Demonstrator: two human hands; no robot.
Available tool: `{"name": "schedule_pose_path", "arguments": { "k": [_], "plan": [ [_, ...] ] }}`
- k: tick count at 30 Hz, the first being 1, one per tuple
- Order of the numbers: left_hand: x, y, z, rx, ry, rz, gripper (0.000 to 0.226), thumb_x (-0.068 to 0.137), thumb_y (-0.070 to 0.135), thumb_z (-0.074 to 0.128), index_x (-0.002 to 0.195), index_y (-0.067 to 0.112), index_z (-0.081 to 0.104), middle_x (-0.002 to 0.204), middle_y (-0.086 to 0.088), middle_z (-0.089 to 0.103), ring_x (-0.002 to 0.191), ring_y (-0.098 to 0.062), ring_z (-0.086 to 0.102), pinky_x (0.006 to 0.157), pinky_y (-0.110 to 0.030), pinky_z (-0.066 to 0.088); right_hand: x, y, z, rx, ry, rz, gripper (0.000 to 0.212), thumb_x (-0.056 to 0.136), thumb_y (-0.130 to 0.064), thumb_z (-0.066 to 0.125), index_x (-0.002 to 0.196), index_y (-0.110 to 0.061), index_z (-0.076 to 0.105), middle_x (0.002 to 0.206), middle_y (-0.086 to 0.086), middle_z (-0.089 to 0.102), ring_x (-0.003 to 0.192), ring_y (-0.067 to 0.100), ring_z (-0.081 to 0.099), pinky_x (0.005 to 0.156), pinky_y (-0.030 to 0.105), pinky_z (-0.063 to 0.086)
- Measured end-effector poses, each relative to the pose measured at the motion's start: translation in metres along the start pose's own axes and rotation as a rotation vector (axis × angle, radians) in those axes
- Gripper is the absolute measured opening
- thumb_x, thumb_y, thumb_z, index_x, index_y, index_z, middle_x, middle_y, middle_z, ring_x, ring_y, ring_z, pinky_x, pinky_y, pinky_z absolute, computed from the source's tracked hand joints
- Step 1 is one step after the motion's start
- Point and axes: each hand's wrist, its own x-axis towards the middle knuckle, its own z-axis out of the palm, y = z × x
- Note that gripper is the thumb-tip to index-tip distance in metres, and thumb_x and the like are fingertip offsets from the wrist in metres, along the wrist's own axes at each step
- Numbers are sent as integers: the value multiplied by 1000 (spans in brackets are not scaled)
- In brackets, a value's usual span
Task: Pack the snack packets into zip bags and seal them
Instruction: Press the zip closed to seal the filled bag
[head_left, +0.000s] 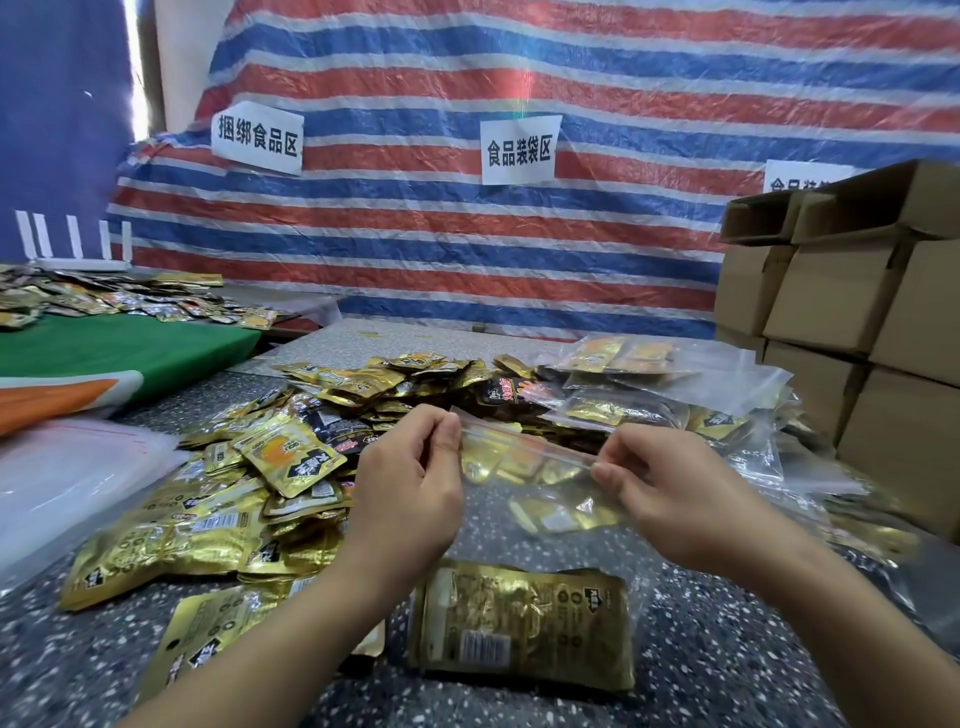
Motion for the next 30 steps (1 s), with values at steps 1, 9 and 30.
{"name": "schedule_pose_path", "arguments": {
  "k": [1, 9, 30],
  "plan": [
    [0, -1, 0, 6, 3, -1, 30, 102, 22, 48, 73, 21, 56, 61, -4, 53, 46, -13, 41, 44, -34, 30, -2, 5, 0, 4, 9, 4, 19, 96, -30, 62, 78, -25, 60, 75, -6, 63, 70, 12, 57, 67, 36, 48],
    [0, -5, 1, 1, 1, -36, 29, 102, 26, 47, 76, 19, 58, 61, -4, 54, 48, -16, 43, 46, -39, 32, -12, 30, 3, 85, 65, 8, 23, 95, -27, 63, 73, -30, 59, 69, -12, 62, 60, 5, 51, 57, 32, 44],
    [-3, -4, 5, -68, -47, -48, 23, 101, 29, 43, 85, 23, 59, 51, 11, 46, 42, -5, 33, 41, -21, 23, -20, 42, 13, 351, 131, -149, 27, 96, -10, 60, 80, -30, 68, 63, 5, 61, 47, 10, 47, 46, 23, 35]
  ]
}}
